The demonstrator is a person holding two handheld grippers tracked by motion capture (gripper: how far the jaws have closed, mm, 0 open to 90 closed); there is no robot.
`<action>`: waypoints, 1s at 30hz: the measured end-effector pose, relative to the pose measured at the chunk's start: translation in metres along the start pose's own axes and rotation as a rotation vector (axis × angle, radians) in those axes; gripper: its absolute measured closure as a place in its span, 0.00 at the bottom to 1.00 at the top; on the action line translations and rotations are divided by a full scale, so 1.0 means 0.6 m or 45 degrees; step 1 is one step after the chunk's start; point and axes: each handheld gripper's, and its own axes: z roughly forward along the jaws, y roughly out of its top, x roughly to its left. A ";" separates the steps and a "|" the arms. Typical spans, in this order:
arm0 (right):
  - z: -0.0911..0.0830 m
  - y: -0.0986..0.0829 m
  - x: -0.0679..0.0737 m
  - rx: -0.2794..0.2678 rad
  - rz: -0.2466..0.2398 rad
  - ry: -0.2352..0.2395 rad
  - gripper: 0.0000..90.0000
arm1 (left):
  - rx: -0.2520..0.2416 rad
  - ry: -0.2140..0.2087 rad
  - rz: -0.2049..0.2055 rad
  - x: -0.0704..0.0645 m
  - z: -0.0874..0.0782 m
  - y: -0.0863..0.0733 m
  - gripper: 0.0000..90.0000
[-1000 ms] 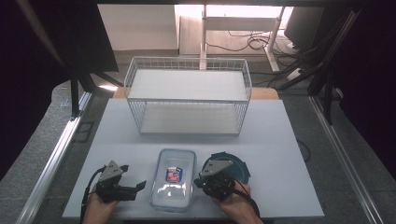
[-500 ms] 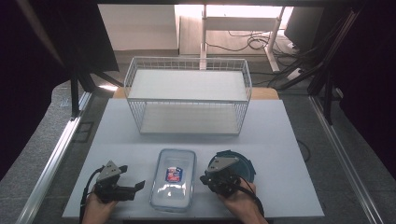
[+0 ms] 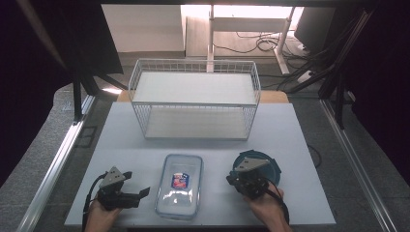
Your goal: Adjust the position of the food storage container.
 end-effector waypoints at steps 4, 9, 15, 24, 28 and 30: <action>-0.009 -0.011 -0.025 0.008 0.027 -0.070 1.00 | 0.001 -0.002 -0.002 0.000 0.000 0.000 0.07; -0.022 -0.028 -0.063 0.002 0.082 -0.129 1.00 | 0.003 -0.005 -0.004 0.001 0.001 0.000 0.07; -0.039 -0.044 -0.106 -0.021 0.166 -0.163 1.00 | 0.008 -0.007 -0.005 0.000 0.001 0.000 0.07; -0.062 -0.066 -0.160 -0.064 0.267 -0.222 1.00 | 0.043 -0.052 0.013 -0.008 0.005 0.002 0.06; -0.065 -0.068 -0.164 -0.071 0.269 -0.254 1.00 | 0.034 -0.107 0.007 -0.009 -0.002 0.005 0.10; -0.066 -0.068 -0.161 -0.072 0.261 -0.270 1.00 | 0.052 -0.098 0.031 -0.013 -0.004 0.005 0.29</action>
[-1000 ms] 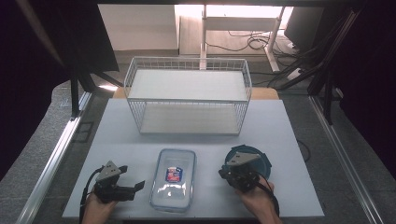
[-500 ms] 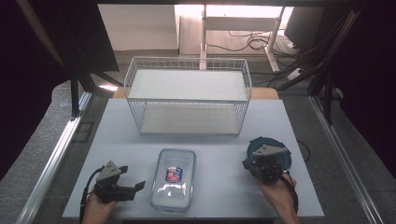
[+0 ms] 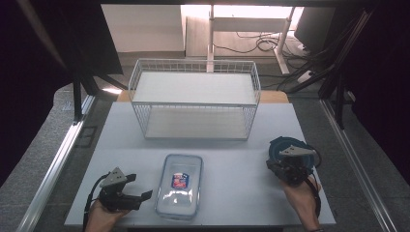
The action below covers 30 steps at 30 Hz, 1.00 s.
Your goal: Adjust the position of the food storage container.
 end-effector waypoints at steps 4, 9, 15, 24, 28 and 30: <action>-0.016 -0.003 0.014 -0.053 -0.023 0.074 0.99 | 0.155 -0.183 0.022 -0.016 0.003 0.003 0.76; -0.028 -0.011 0.041 -0.040 -0.065 0.123 0.99 | 0.271 -0.304 0.100 -0.049 0.018 0.010 0.99; -0.031 -0.016 0.070 0.004 -0.125 0.175 0.99 | 0.262 -0.379 0.092 -0.072 0.043 0.018 1.00; -0.026 -0.024 0.104 0.066 -0.175 0.234 0.99 | 0.323 -0.503 0.237 -0.171 0.161 0.074 1.00; -0.023 -0.032 0.114 0.094 -0.176 0.260 0.99 | 0.356 -0.422 0.273 -0.151 0.152 0.087 1.00; -0.024 -0.039 0.123 0.109 -0.167 0.295 0.99 | 0.339 -0.185 0.246 -0.084 0.125 0.096 1.00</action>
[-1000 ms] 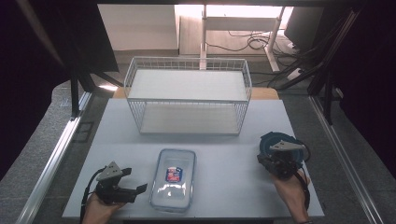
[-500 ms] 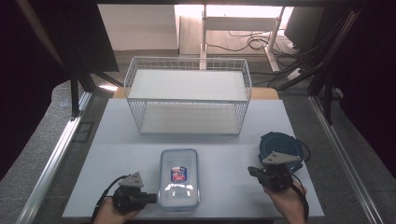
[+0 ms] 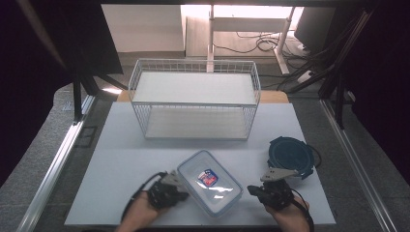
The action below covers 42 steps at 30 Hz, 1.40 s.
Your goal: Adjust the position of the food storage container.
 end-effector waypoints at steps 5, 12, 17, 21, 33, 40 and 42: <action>0.010 -0.010 0.026 0.051 0.002 0.126 0.99 | -0.109 0.113 -0.082 0.075 -0.022 0.013 1.00; 0.030 -0.005 0.031 0.090 -0.001 0.119 0.99 | -0.135 -0.057 -0.044 0.102 0.032 0.048 1.00; 0.041 0.008 0.013 0.081 -0.010 0.050 0.99 | -0.112 -0.076 -0.060 0.092 0.017 0.027 1.00; 0.059 0.022 0.006 0.079 -0.024 0.063 0.99 | -0.104 -0.053 -0.130 0.079 -0.008 -0.008 1.00; 0.124 0.089 -0.017 0.087 -0.054 0.026 0.99 | -0.139 0.012 -0.237 0.048 -0.042 -0.061 1.00; 0.133 0.096 -0.032 0.085 -0.041 0.011 0.99 | -0.136 0.013 -0.231 0.036 -0.038 -0.057 1.00; 0.131 0.093 -0.031 0.079 -0.048 0.000 0.99 | -0.141 0.002 -0.231 0.036 -0.037 -0.057 1.00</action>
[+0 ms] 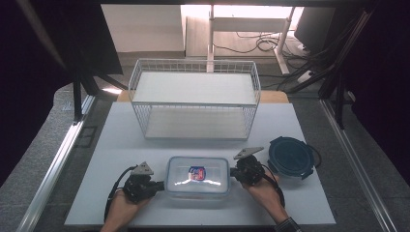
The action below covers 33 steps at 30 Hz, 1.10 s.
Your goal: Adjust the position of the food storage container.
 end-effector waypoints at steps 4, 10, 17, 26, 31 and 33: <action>0.001 0.000 0.004 -0.002 -0.027 -0.043 0.99 | 0.008 0.009 0.017 -0.006 0.000 0.000 1.00; 0.003 0.001 0.001 -0.009 -0.020 -0.048 0.99 | 0.009 0.011 0.020 -0.007 -0.001 0.000 0.97; -0.042 -0.014 0.000 -0.089 -0.054 -0.079 0.81 | -0.083 0.126 0.002 0.007 -0.031 -0.007 0.66; -0.087 -0.041 0.008 -0.208 -0.083 -0.094 0.42 | -0.159 0.216 0.046 -0.009 -0.062 -0.034 0.17; -0.099 -0.062 0.014 -0.246 -0.084 -0.077 0.14 | -0.137 0.223 0.060 -0.013 -0.068 -0.046 0.02; -0.098 -0.067 0.016 -0.248 -0.078 -0.084 0.10 | -0.136 0.208 0.047 -0.012 -0.067 -0.049 0.01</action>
